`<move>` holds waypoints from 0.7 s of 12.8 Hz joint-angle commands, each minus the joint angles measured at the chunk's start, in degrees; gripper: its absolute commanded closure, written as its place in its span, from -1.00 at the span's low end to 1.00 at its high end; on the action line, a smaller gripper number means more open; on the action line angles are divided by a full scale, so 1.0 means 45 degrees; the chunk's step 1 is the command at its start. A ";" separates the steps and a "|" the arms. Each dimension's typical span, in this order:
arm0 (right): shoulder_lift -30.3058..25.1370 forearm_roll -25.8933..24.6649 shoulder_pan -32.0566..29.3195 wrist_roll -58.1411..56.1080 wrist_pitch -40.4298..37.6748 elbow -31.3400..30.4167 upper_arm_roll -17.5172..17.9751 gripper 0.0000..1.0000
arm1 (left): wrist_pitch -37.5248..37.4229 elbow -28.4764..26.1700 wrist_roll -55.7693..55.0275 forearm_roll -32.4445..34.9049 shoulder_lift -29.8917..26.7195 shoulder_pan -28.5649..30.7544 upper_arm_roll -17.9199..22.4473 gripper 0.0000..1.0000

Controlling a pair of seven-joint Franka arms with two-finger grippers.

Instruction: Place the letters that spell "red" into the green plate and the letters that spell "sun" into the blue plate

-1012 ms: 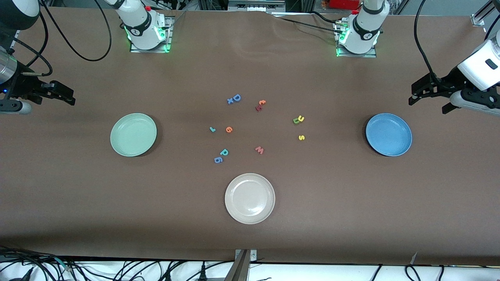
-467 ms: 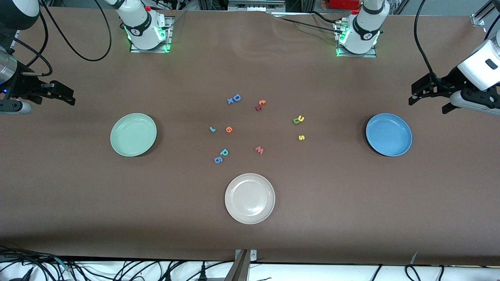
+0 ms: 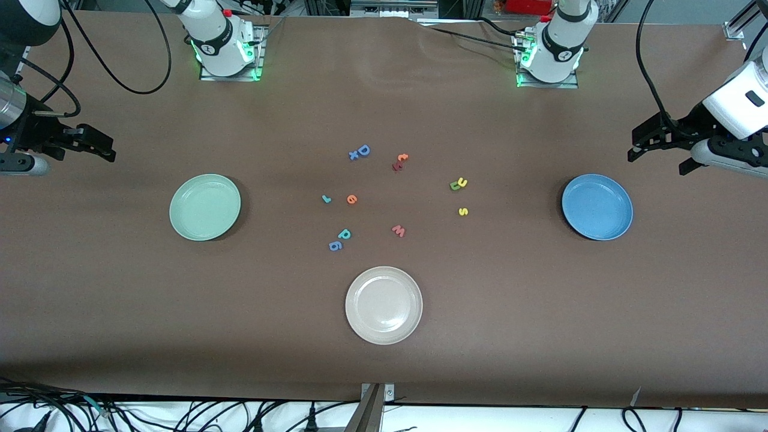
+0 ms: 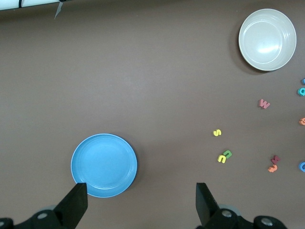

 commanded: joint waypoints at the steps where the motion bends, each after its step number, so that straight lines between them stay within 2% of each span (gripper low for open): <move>1: -0.0095 -0.0112 0.0022 0.0153 -0.0082 0.0082 0.0028 -1.00 | -0.0224 0.0364 -0.0037 0.0377 0.0074 0.0029 -0.0048 -1.00; 9: -0.0134 -0.0074 0.0022 0.0290 -0.0082 0.0083 0.0066 -1.00 | -0.0224 0.0364 -0.0037 0.0377 0.0074 0.0029 -0.0048 -1.00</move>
